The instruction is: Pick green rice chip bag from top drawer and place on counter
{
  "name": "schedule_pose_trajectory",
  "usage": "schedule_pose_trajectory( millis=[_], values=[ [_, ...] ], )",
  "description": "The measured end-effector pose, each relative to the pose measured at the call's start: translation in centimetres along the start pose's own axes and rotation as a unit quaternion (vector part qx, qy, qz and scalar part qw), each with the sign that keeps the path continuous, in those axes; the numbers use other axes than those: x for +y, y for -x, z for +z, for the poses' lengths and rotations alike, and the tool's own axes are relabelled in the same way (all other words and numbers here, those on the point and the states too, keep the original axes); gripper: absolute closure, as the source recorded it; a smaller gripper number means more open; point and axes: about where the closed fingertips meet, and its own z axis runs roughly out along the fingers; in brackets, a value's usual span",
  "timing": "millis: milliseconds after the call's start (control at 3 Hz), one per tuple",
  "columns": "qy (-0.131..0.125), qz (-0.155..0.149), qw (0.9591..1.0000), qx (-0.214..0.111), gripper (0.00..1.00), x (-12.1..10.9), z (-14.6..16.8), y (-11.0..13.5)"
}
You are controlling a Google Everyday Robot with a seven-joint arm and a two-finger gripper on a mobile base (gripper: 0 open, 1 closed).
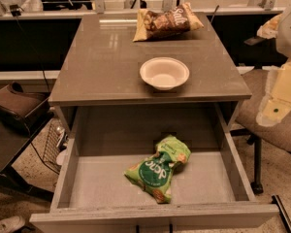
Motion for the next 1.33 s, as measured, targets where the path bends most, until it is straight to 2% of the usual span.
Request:
schedule_pose_trajectory(
  millis=[667, 1000, 1333],
  values=[
    [0.004, 0.009, 1.0000, 0.001, 0.00, -0.5, 0.7, 0.3],
    [0.039, 0.017, 0.9987, -0.029, 0.00, 0.8, 6.2, 0.9],
    [0.079, 0.037, 0.9930, -0.080, 0.00, 3.0, 14.5, 1.0]
  ],
)
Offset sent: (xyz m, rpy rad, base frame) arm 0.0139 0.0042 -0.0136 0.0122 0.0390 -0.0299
